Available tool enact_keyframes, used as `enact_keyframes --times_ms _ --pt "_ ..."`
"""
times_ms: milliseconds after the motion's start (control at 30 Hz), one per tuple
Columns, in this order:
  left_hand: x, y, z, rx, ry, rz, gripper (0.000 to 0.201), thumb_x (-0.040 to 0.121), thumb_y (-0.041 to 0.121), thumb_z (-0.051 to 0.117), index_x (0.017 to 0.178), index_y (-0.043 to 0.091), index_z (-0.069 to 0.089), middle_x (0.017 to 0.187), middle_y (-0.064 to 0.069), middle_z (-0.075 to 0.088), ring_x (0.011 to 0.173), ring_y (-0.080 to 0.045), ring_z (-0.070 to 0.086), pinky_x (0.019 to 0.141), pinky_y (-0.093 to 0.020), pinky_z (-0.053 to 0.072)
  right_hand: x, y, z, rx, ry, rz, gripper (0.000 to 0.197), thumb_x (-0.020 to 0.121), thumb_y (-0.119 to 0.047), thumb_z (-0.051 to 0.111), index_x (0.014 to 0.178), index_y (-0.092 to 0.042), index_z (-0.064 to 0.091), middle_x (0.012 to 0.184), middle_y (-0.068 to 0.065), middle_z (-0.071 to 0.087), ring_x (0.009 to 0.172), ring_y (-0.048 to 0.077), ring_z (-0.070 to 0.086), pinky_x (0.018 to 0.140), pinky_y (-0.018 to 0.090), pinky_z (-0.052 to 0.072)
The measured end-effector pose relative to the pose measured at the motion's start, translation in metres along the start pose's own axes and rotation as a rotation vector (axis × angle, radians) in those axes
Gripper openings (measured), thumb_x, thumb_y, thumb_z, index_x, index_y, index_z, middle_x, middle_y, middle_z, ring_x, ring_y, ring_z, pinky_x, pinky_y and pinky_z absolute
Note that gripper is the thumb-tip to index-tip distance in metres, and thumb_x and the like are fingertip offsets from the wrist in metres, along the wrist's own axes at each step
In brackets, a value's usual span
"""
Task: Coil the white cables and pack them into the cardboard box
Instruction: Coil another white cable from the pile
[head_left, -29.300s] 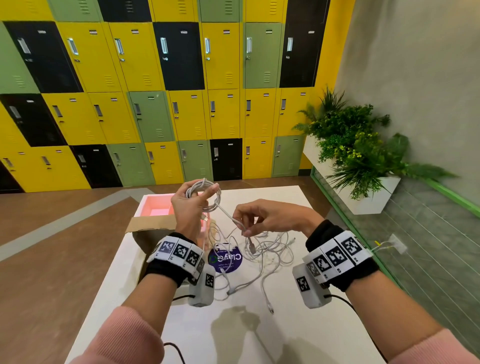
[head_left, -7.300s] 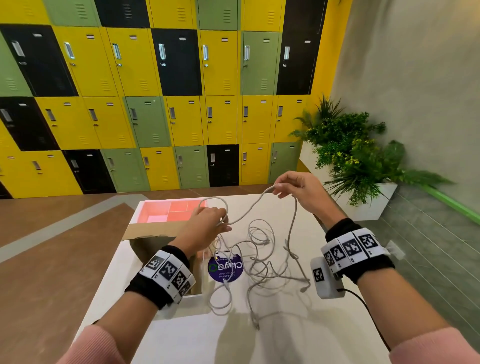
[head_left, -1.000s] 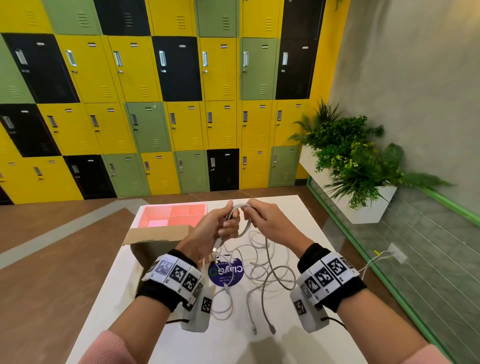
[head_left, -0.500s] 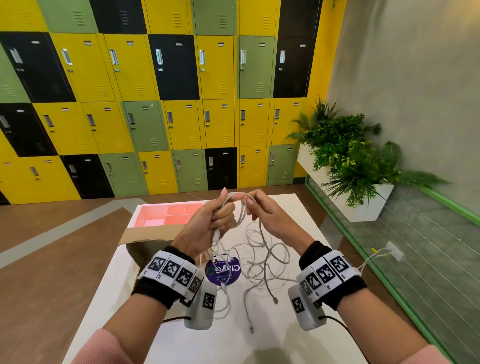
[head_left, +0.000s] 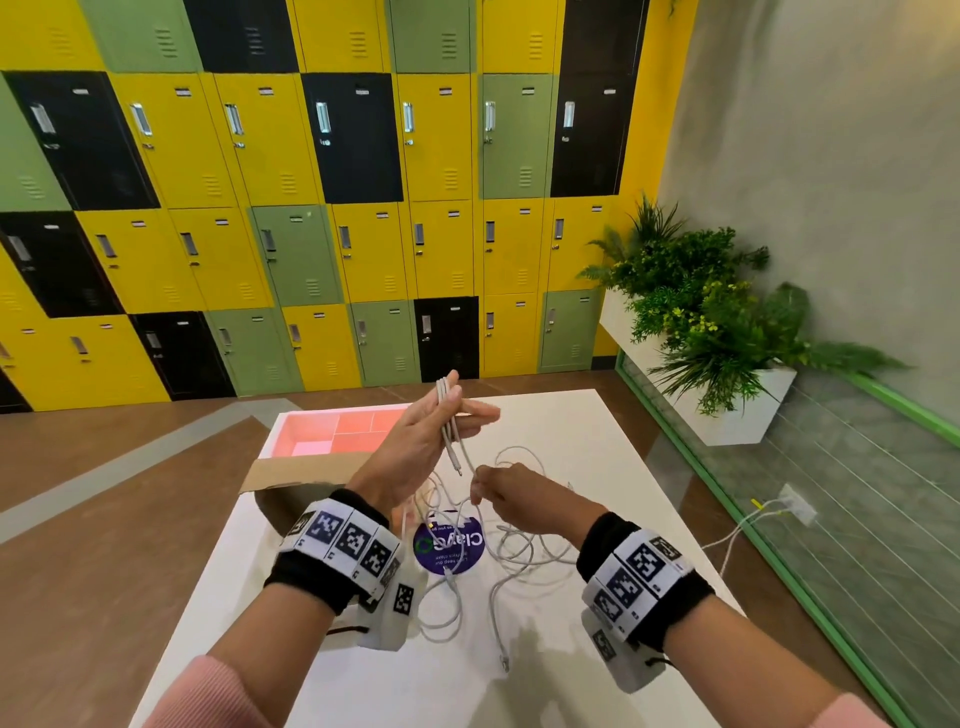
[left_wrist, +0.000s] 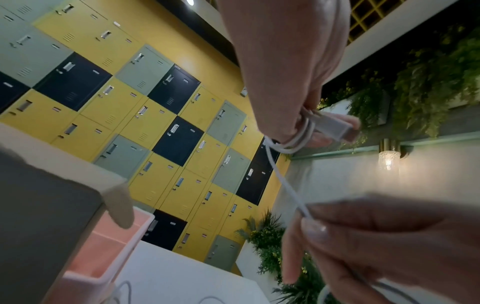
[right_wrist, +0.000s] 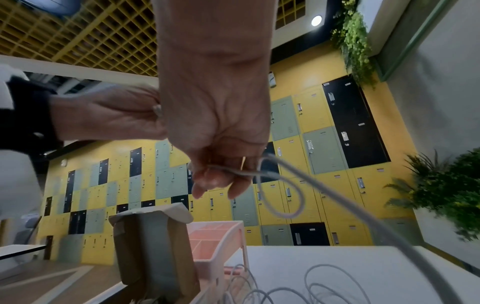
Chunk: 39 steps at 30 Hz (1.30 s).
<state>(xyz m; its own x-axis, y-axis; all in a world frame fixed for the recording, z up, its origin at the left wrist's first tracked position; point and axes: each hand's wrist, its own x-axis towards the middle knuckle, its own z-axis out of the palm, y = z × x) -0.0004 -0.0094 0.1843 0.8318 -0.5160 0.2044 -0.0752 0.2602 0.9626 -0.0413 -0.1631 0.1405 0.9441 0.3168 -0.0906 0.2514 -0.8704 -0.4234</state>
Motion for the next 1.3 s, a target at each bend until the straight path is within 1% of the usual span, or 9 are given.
enact_keyframes --times_ms 133,233,367,433,533,667,767,1033,1300 --pt "-0.001 -0.009 -0.002 0.065 0.023 -0.048 0.032 0.103 0.020 0.032 0.104 0.030 0.062 0.120 -0.008 0.067 0.116 -0.022 0.061 0.109 -0.034 0.035 -0.005 -0.010 -0.011 -0.051 0.006 -0.094 0.026 0.100 -0.022 0.040 0.102 -0.007 0.061 0.096 0.009 0.069 0.074 0.018 0.058 0.072 0.030 0.046" --pt "0.002 -0.022 -0.007 0.263 0.038 -0.099 0.034 0.103 0.024 0.035 0.132 0.009 0.046 0.125 -0.003 0.064 0.115 -0.022 0.062 0.105 -0.035 0.043 -0.003 -0.008 -0.018 -0.140 0.043 -0.109 0.022 0.097 -0.025 0.045 0.093 -0.013 0.063 0.090 0.007 0.070 0.082 0.025 0.063 0.074 0.038 0.050" --pt "0.001 -0.020 -0.003 0.595 0.033 -0.074 0.019 0.103 0.018 0.037 0.106 0.004 0.049 0.106 -0.011 0.069 0.092 -0.014 0.069 0.072 -0.012 0.050 -0.004 -0.006 -0.031 -0.198 0.125 -0.113 0.019 0.096 -0.023 0.048 0.100 -0.016 0.066 0.099 0.004 0.070 0.091 0.024 0.062 0.071 0.034 0.046" --pt "0.000 -0.020 -0.003 0.697 0.016 -0.061 0.018 0.103 0.017 0.038 0.096 0.004 0.049 0.090 -0.009 0.068 0.089 -0.018 0.069 0.069 -0.017 0.052 -0.003 -0.004 -0.037 -0.208 0.181 -0.140 0.019 0.094 -0.024 0.053 0.103 -0.015 0.067 0.099 0.005 0.071 0.092 0.025 0.062 0.070 0.030 0.040" --pt "0.002 -0.026 -0.008 0.741 -0.086 -0.131 0.027 0.103 0.024 0.037 0.111 0.002 0.050 0.089 -0.004 0.071 0.083 -0.024 0.072 0.083 -0.038 0.056 0.000 -0.001 -0.045 -0.222 0.229 -0.158 0.020 0.092 -0.030 0.058 0.098 -0.013 0.068 0.096 0.004 0.070 0.091 0.022 0.060 0.078 0.031 0.038" --pt "0.000 -0.025 -0.011 0.725 -0.196 -0.224 0.028 0.104 0.028 0.032 0.115 0.005 0.046 0.076 -0.004 0.072 0.072 -0.027 0.069 0.071 -0.027 0.055 0.005 0.008 -0.054 -0.253 0.261 -0.080 0.031 0.087 -0.046 0.059 0.095 -0.016 0.065 0.087 -0.003 0.056 0.085 0.012 0.045 0.077 0.031 0.024" --pt "-0.005 -0.020 -0.009 0.663 -0.196 -0.287 0.028 0.104 0.028 0.031 0.116 0.008 0.047 0.064 -0.001 0.065 0.052 -0.011 0.052 0.049 -0.017 0.043 0.007 0.014 -0.059 -0.141 0.253 -0.074 0.028 0.090 -0.042 0.057 0.092 -0.015 0.065 0.083 -0.006 0.050 0.084 0.009 0.038 0.073 0.030 0.022" --pt "-0.012 -0.016 -0.008 0.314 -0.299 -0.357 0.041 0.104 0.032 0.025 0.125 0.013 0.054 0.052 0.001 0.042 0.043 -0.006 0.032 0.049 -0.020 0.030 0.005 0.020 -0.062 0.200 0.293 -0.133 0.007 0.085 -0.016 0.068 0.087 -0.011 0.064 0.080 -0.001 0.059 0.064 0.001 0.048 0.058 0.012 0.037" --pt "-0.013 -0.017 -0.015 -0.032 -0.349 -0.387 0.029 0.097 0.033 0.041 0.076 0.015 0.051 0.052 0.008 0.023 0.044 -0.008 0.014 0.044 -0.016 0.025 0.002 0.033 -0.064 0.260 0.380 -0.004 0.018 0.076 -0.023 0.078 0.083 -0.017 0.062 0.070 -0.004 0.048 0.060 0.008 0.040 0.053 0.017 0.032"
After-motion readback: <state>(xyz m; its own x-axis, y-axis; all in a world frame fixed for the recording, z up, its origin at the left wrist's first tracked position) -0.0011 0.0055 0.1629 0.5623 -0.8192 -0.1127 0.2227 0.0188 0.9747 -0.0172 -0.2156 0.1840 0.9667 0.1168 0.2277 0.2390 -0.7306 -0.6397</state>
